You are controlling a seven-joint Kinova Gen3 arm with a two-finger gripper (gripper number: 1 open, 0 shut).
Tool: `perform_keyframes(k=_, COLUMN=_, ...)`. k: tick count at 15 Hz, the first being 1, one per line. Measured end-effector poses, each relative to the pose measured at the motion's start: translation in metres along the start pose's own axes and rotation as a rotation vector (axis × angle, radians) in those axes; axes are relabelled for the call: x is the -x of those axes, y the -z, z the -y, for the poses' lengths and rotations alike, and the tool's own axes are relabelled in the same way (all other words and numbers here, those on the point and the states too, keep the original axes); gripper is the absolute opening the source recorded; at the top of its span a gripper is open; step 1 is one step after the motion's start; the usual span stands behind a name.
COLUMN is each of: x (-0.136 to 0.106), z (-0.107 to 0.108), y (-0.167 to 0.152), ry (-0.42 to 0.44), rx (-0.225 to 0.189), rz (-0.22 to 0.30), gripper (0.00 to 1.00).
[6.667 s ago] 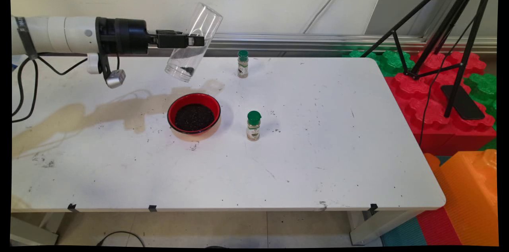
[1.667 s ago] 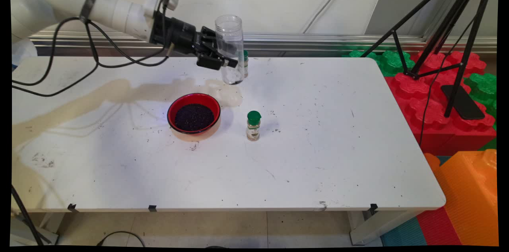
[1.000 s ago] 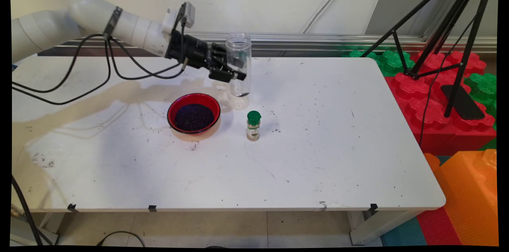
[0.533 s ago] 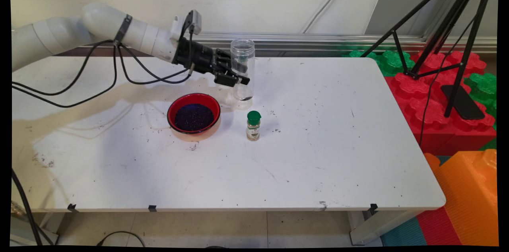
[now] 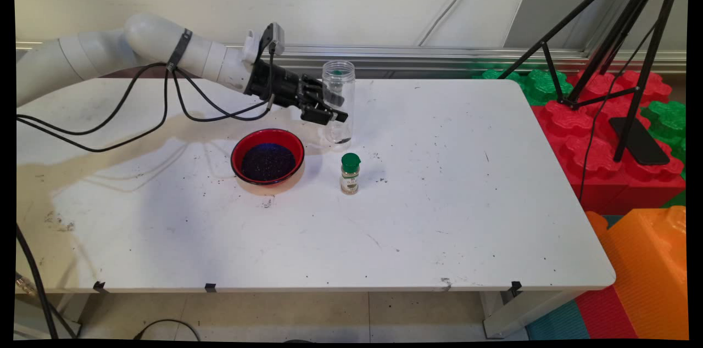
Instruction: Place the picked object on the table
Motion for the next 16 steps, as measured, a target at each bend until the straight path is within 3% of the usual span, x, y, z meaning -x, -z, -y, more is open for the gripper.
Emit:
perform_keyframes(k=13, x=0.013, z=0.005, y=-0.011, ry=0.017, rx=-0.007, rz=0.016, gripper=0.00)
perform_keyframes(k=14, x=0.013, z=0.006, y=-0.011, ry=0.017, rx=-0.008, rz=0.017, gripper=1.00)
perform_keyframes(k=16, x=0.014, z=0.006, y=-0.011, ry=0.017, rx=-0.009, rz=0.019, gripper=1.00)
